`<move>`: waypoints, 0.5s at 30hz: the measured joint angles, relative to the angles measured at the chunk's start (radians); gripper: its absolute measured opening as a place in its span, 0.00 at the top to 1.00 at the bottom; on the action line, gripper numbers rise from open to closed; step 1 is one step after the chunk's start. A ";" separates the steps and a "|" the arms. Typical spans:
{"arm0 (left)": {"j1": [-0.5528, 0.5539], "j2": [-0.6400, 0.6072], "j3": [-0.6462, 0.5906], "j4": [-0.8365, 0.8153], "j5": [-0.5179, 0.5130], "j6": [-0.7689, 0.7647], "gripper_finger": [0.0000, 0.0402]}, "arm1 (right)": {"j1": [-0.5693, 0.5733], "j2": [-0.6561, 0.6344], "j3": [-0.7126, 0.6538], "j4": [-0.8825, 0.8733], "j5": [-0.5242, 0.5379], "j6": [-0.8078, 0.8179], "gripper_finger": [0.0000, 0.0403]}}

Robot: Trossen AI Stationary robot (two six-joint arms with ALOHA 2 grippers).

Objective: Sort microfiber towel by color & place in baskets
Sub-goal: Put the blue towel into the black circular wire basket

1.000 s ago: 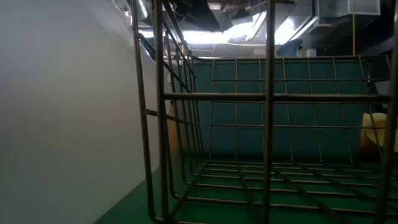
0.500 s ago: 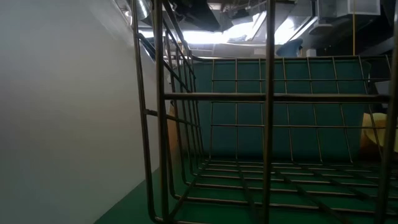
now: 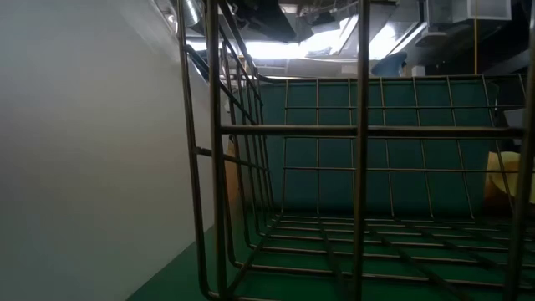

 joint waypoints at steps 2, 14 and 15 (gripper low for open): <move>0.000 -0.001 0.000 0.000 0.000 0.000 0.66 | 0.000 -0.017 0.024 -0.028 0.000 0.000 0.93; 0.000 -0.019 0.001 0.000 0.000 0.000 0.66 | 0.000 -0.138 0.360 -0.353 0.309 0.000 0.97; 0.000 -0.019 0.001 -0.001 0.000 0.000 0.66 | 0.000 -0.151 0.391 -0.346 0.365 -0.013 0.98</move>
